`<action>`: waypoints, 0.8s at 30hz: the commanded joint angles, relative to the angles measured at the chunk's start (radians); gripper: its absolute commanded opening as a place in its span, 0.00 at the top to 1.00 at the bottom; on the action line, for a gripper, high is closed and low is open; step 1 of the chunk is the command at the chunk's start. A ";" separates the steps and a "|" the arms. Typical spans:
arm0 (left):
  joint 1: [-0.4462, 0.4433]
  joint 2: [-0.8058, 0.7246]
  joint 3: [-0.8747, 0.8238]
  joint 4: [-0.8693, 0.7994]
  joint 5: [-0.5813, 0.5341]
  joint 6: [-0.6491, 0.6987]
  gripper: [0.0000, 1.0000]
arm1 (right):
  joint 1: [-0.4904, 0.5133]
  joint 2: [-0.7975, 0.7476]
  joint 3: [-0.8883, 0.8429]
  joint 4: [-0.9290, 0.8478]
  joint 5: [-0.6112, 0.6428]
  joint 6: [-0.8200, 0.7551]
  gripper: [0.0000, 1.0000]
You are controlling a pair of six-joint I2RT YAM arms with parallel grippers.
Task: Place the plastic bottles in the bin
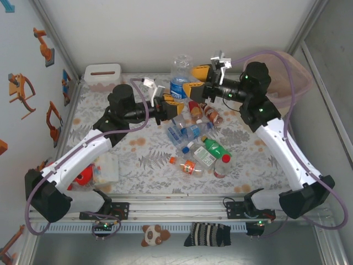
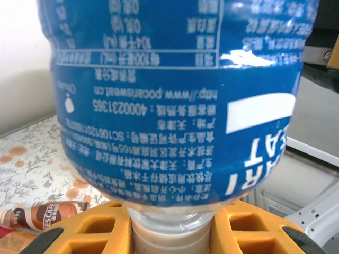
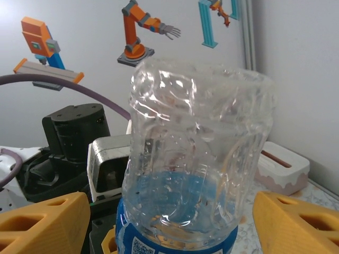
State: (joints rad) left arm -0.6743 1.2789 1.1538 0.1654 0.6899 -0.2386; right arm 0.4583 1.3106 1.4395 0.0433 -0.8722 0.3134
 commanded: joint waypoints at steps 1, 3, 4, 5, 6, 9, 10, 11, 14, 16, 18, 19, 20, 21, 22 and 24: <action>0.003 -0.034 0.032 0.047 0.051 0.012 0.75 | 0.023 0.019 0.036 0.050 -0.050 -0.018 0.21; 0.002 -0.037 0.032 0.050 0.057 0.010 0.75 | 0.031 0.030 0.047 0.052 -0.063 -0.017 0.20; 0.002 -0.037 0.032 0.050 0.057 0.010 0.75 | 0.037 0.034 0.051 0.053 -0.066 -0.018 0.21; 0.001 -0.037 0.033 0.051 0.056 0.010 0.75 | 0.040 0.040 0.057 0.052 -0.067 -0.017 0.21; 0.001 -0.037 0.032 0.051 0.058 0.009 0.75 | 0.044 0.046 0.060 0.052 -0.070 -0.014 0.21; 0.001 -0.039 0.031 0.055 0.060 0.008 0.75 | 0.051 0.065 0.080 0.038 -0.088 -0.014 0.23; 0.002 -0.039 0.032 0.056 0.061 0.007 0.75 | 0.051 0.070 0.085 0.031 -0.091 -0.014 0.24; 0.002 -0.041 0.034 0.057 0.060 0.006 0.75 | 0.054 0.075 0.089 0.025 -0.095 -0.013 0.24; 0.001 -0.047 0.033 0.064 0.061 0.000 0.75 | 0.056 0.085 0.089 0.011 -0.132 -0.023 0.26; 0.001 -0.051 0.033 0.075 0.061 -0.007 0.75 | 0.057 0.093 0.085 -0.003 -0.158 -0.037 0.27; 0.001 -0.052 0.033 0.083 0.065 -0.011 0.75 | 0.060 0.101 0.081 -0.017 -0.165 -0.042 0.29; 0.001 -0.053 0.033 0.082 0.065 -0.013 0.75 | 0.063 0.101 0.079 -0.016 -0.167 -0.042 0.30; 0.001 -0.052 0.033 0.082 0.065 -0.013 0.75 | 0.066 0.101 0.077 -0.013 -0.169 -0.042 0.30; 0.002 -0.052 0.031 0.082 0.067 -0.013 0.75 | 0.066 0.100 0.074 -0.010 -0.173 -0.042 0.31; 0.001 -0.050 0.030 0.082 0.067 -0.014 0.75 | 0.068 0.098 0.074 -0.007 -0.175 -0.045 0.32; 0.001 -0.047 0.030 0.082 0.068 -0.014 0.75 | 0.069 0.096 0.076 -0.003 -0.175 -0.045 0.33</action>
State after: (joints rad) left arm -0.6735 1.2541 1.1542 0.1955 0.7338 -0.2428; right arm 0.5140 1.4044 1.4902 0.0364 -1.0046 0.2913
